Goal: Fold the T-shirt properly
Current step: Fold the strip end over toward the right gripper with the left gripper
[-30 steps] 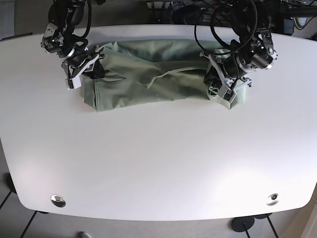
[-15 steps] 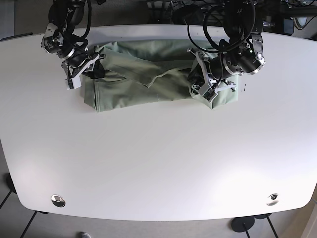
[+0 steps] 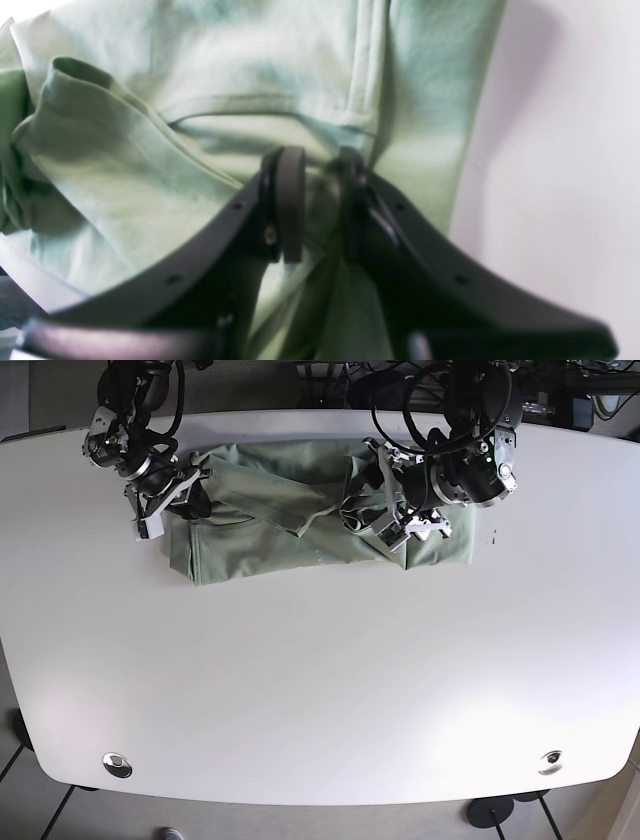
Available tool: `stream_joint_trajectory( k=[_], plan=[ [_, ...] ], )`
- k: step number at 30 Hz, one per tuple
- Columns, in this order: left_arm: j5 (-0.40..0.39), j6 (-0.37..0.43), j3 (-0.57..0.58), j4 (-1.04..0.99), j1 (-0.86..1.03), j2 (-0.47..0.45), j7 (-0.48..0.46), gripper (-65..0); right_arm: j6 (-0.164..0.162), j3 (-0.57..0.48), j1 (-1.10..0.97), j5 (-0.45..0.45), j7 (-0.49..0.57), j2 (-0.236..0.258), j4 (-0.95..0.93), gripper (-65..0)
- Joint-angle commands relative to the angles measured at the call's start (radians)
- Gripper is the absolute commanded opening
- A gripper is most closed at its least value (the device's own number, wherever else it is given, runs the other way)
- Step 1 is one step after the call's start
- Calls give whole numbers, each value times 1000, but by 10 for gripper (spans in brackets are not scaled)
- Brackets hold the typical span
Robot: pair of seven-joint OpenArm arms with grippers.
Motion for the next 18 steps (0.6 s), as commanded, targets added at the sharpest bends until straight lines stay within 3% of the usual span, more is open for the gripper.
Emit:
stream_joint_trajectory(
  k=[1, 5, 13, 18],
  plan=[
    [-22, -5, 81, 27, -14, 2, -16, -301, -4, -1, -4, -27, -35, 3, 4, -534],
    [-22, -5, 133, 36, -35, -34, -21, -385, -4, -1, -4, -29, -35, -11, 4, -534],
    [-17, -5, -278, 30, 14, -57, -22, -546, -4, -1, -12, -29, -35, -17, 4, -534],
    [-17, -5, -269, 13, 44, -83, -21, -547, -4, -1, -7, -29, -35, -17, 4, -534]
  ],
)
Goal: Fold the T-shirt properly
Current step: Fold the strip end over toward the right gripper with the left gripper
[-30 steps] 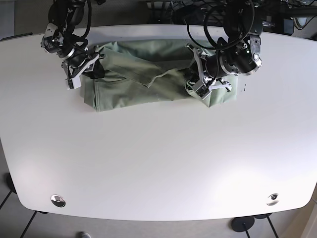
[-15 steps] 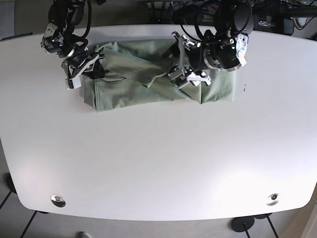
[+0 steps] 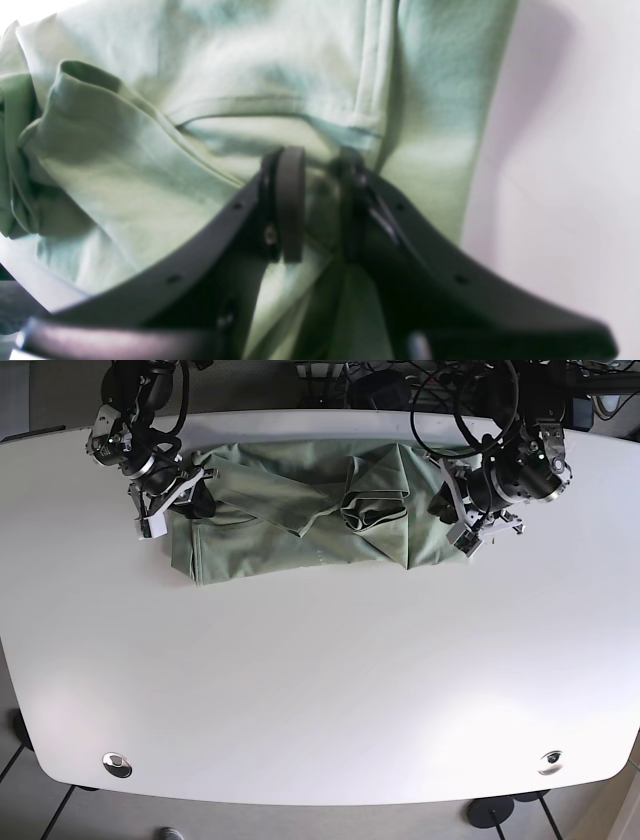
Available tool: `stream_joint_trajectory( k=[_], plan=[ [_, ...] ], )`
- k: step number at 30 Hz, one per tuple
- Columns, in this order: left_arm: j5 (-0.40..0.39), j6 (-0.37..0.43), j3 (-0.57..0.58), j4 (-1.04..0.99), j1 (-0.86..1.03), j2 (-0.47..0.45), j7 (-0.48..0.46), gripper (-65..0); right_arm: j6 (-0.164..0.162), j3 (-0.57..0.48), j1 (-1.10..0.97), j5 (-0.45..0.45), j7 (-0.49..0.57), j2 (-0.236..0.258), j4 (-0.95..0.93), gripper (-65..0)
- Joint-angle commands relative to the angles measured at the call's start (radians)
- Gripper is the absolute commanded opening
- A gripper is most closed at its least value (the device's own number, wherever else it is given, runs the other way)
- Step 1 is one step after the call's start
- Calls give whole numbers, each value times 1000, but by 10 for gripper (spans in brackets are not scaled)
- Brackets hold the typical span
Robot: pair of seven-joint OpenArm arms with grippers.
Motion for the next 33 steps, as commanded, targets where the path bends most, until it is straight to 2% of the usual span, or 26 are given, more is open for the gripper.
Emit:
stream_joint_trajectory(
  k=[1, 8, 11, 12, 14, 15, 18, 21, 23, 26, 33],
  plan=[
    [-16, -1, 60, 11, 5, -4, -14, -547, -4, -1, -4, -29, -39, 2, 3, -534],
    [-13, -1, 364, -3, 0, -1, -14, -547, -4, -1, -4, -27, -39, 2, 3, -534],
    [-17, -1, 536, 3, -44, -4, -14, -547, -4, -1, -7, -27, -39, 2, 3, -534],
    [-17, -1, 555, 7, -54, -4, -14, -547, -4, -1, -7, -27, -39, 2, 4, -534],
    [-17, -1, 514, 23, -60, -4, -16, -547, -4, -1, -8, -27, -39, 2, 4, -534],
    [-17, -1, 430, 25, -55, -5, -16, -547, -4, -1, -10, -27, -39, 2, 4, -534],
    [-17, -1, 272, 22, -54, -44, -16, -547, -4, -1, -10, -27, -39, 0, 4, -534],
    [-17, -1, 175, 22, -38, -97, -16, -547, -4, -1, -10, -27, -39, 0, 4, -534],
    [-17, -1, 166, 20, -28, -131, -16, -547, -4, -1, -8, -27, -39, -3, 4, -534],
    [-16, -1, 167, -7, -28, -136, -16, -547, -4, -1, -7, -27, -39, -18, 4, -534],
    [-17, -1, 241, -171, -150, -73, -16, -547, -4, -1, -11, -27, -39, -21, 4, -534]
  ],
)
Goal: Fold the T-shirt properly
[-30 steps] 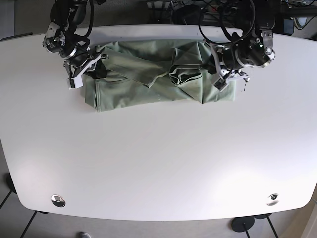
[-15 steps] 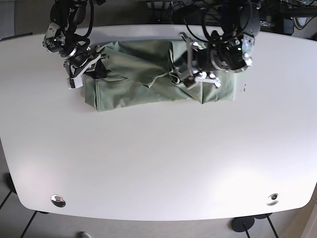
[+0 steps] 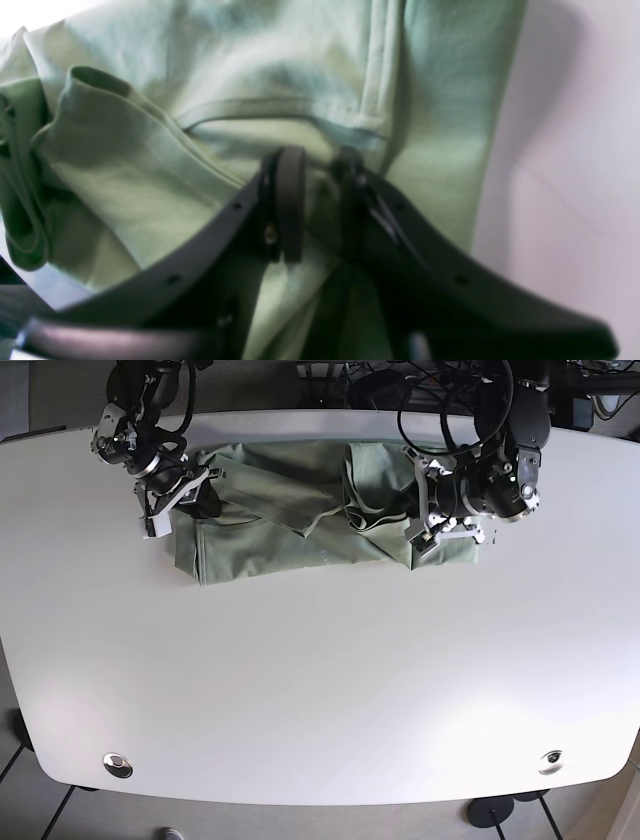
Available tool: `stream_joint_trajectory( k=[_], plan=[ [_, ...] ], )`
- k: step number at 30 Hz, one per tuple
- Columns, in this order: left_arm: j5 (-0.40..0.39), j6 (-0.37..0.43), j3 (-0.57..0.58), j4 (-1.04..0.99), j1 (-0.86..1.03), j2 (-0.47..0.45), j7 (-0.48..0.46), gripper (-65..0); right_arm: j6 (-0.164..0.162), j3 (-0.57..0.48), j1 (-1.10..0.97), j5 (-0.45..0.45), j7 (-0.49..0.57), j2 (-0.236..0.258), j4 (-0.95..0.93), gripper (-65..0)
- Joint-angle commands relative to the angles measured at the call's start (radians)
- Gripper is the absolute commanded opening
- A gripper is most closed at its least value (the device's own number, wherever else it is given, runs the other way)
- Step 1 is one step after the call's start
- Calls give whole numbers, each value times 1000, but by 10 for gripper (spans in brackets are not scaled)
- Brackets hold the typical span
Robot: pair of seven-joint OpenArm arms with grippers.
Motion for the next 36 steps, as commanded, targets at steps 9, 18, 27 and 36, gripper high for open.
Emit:
stream_joint_trajectory(
  k=[9, 18, 27, 36],
  plan=[
    [-2, -1, 44, -172, -229, 142, 0, -547, -4, -1, -21, -31, -42, 4, 4, -534],
    [-8, -1, 56, 88, -154, 105, 4, -547, 2, -3, -11, -28, -42, 4, 62, -534],
    [-2, -1, -328, 135, 101, 38, -65, -549, 65, 8, 42, 232, -122, 90, 65, -347],
    [-2, -1, -415, 36, 147, 36, -121, -590, 63, 238, 83, 341, -262, 114, 15, -143]
  ],
)
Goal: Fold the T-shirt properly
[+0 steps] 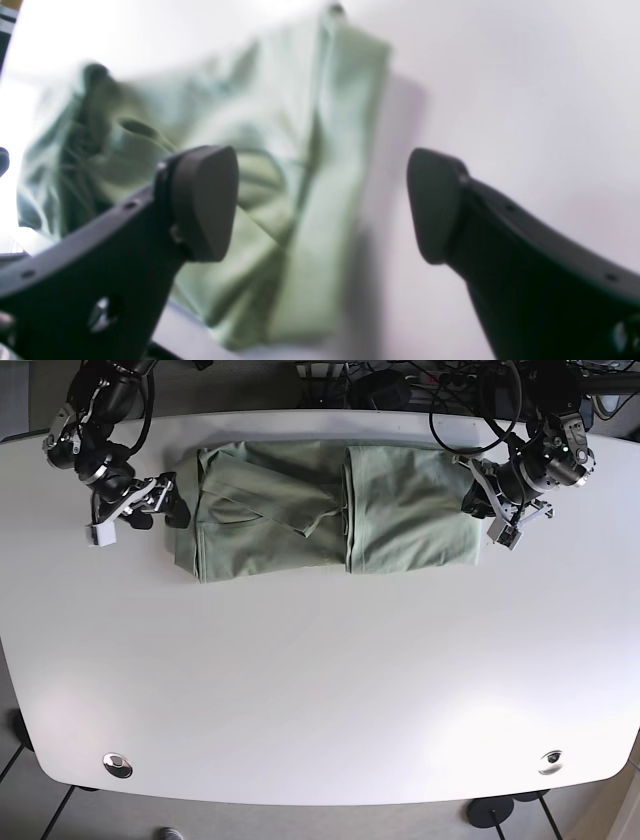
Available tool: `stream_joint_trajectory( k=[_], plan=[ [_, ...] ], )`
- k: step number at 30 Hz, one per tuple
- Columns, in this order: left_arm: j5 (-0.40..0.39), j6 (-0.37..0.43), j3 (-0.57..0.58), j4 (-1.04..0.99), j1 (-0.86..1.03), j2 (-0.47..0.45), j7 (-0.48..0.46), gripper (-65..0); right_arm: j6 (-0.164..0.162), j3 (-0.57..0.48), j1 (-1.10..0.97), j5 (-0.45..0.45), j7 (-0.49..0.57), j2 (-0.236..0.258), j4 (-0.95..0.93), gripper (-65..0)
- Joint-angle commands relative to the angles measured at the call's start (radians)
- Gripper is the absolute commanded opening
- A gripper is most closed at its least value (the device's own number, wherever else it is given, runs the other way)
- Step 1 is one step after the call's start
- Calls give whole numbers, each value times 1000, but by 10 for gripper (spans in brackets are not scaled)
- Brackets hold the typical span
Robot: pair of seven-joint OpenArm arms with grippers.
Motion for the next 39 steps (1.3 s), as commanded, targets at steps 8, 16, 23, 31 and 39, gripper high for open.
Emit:
stream_joint_trajectory(
  k=[8, 16, 23, 31, 39],
  plan=[
    [-12, -1, -7, -144, -2, -18, -112, -594, 8, 24, -19, 25, -44, -33, -73, -144],
    [-14, -1, -7, -156, -1, -30, -112, -594, -50, -236, -35, 25, 22, -73, -82, -149],
    [-12, -1, -2, -158, -1, -30, -112, -593, -162, -333, -33, 25, 145, -67, -82, -553],
    [-12, -1, 1, -159, -7, -27, -112, -590, -187, -327, -36, 26, 145, -40, 78, -634],
    [-12, -1, 121, -159, -56, 22, -118, -590, -189, -485, -108, 36, 140, -44, 378, -634]
  ],
)
